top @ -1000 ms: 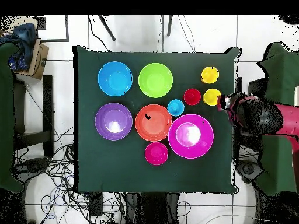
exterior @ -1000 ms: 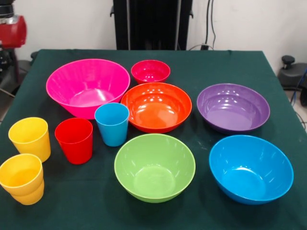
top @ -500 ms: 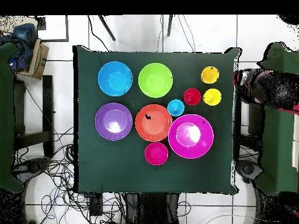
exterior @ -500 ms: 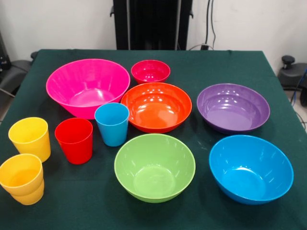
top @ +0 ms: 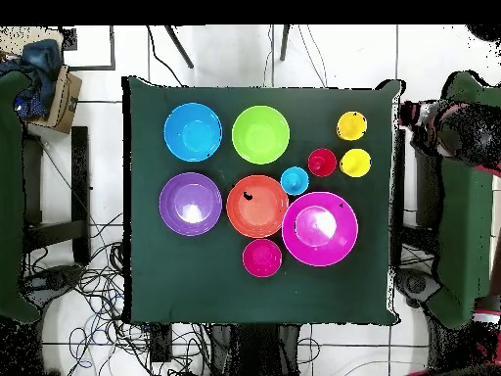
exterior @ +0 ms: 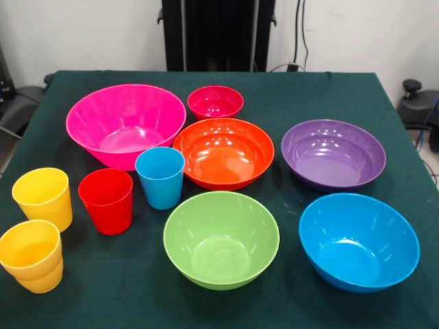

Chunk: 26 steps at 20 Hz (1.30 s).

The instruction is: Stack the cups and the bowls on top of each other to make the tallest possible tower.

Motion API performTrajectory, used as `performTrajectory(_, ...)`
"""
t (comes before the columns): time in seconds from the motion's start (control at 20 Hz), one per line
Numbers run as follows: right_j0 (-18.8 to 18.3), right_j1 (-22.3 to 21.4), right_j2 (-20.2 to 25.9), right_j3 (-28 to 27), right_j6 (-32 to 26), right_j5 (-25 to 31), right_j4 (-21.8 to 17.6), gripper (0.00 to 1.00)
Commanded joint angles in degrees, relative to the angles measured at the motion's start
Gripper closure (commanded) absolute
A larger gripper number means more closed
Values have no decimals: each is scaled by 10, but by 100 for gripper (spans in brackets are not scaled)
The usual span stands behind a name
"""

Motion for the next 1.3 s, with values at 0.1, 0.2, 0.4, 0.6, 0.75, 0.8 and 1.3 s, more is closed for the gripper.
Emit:
performTrajectory(0.1,61,66,-34,-107,-130,94,-40,0)
performTrajectory(0.2,65,70,-38,-108,-125,85,-45,0)
performTrajectory(0.4,75,77,-42,-122,-117,85,-44,0)
performTrajectory(0.6,81,81,-43,-128,-116,87,-36,0)
performTrajectory(0.75,83,86,-41,-128,-117,82,-27,0)
performTrajectory(0.8,83,89,-39,-127,-119,83,-23,0)
performTrajectory(1.3,99,114,-20,-160,-125,87,-8,0)
